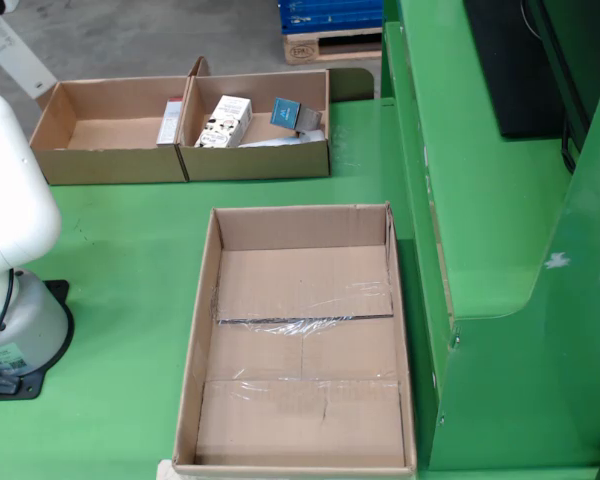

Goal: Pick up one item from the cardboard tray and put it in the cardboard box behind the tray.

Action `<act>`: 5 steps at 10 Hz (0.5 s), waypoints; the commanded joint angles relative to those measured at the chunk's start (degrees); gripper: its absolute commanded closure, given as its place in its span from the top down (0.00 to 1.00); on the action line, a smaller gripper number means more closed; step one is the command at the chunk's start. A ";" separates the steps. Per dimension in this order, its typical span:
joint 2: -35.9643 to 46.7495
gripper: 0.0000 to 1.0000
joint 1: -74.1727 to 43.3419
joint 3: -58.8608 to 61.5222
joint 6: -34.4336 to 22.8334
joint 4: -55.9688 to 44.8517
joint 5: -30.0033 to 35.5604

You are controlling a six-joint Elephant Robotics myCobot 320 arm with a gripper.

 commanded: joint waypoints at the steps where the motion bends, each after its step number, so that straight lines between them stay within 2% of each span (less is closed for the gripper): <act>1: 8.53 0.00 3.20 1.75 4.37 -28.69 4.43; 2: 9.91 0.00 4.98 1.75 7.16 -33.20 5.45; 5: 9.91 0.00 4.98 1.75 7.16 -33.20 5.45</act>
